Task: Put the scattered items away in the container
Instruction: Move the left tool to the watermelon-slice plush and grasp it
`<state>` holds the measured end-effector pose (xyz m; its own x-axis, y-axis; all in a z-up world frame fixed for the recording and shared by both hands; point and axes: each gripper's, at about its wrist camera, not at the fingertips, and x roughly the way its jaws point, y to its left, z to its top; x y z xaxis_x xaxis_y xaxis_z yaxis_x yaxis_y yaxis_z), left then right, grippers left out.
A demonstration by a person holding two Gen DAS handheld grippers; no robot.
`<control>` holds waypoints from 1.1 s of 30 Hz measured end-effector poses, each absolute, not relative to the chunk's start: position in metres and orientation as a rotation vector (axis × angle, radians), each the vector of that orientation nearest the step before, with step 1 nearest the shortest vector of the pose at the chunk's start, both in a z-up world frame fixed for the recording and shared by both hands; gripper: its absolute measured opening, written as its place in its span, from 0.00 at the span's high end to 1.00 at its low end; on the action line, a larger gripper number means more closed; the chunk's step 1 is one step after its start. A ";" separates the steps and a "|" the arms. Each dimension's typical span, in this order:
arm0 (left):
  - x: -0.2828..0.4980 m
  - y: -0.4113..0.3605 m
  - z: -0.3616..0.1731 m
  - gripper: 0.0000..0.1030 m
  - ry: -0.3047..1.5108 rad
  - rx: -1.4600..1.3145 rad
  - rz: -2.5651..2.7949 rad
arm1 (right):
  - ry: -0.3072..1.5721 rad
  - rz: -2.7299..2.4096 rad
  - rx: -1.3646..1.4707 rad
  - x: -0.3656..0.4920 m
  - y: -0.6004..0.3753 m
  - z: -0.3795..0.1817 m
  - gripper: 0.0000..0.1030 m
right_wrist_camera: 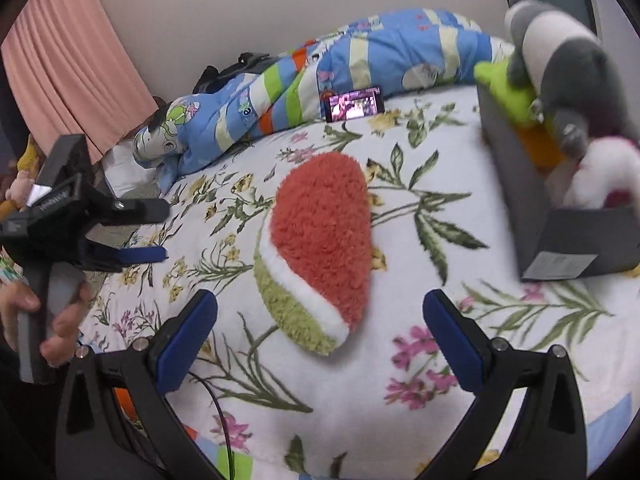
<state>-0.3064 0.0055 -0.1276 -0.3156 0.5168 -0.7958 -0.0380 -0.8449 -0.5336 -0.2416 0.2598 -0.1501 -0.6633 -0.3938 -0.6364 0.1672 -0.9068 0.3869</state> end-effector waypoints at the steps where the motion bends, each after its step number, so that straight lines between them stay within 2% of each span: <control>1: -0.311 0.007 -0.136 0.01 -0.624 -1.591 2.197 | -0.431 -2.566 1.088 -0.246 0.261 -0.154 0.00; 10: -0.355 0.033 -0.192 0.01 -0.666 -1.665 2.086 | -0.393 -2.449 1.133 -0.286 0.243 -0.191 0.00; 22: -0.398 0.070 -0.232 0.01 -0.793 -1.643 1.860 | -0.406 -2.432 1.199 -0.338 0.223 -0.242 0.00; 24: -0.400 0.075 -0.230 0.01 -0.773 -1.609 1.879 | -0.477 -2.439 1.157 -0.337 0.232 -0.242 0.02; 26: -0.398 0.082 -0.226 0.01 -0.719 -1.574 1.927 | -0.508 -2.448 1.128 -0.335 0.238 -0.241 0.12; 28: -0.396 0.089 -0.220 0.03 -0.670 -1.550 1.968 | -0.504 -2.466 1.119 -0.332 0.238 -0.239 0.15; 33: -0.383 0.097 -0.193 0.06 -0.593 -1.492 2.030 | -0.482 -2.515 1.076 -0.319 0.238 -0.226 0.17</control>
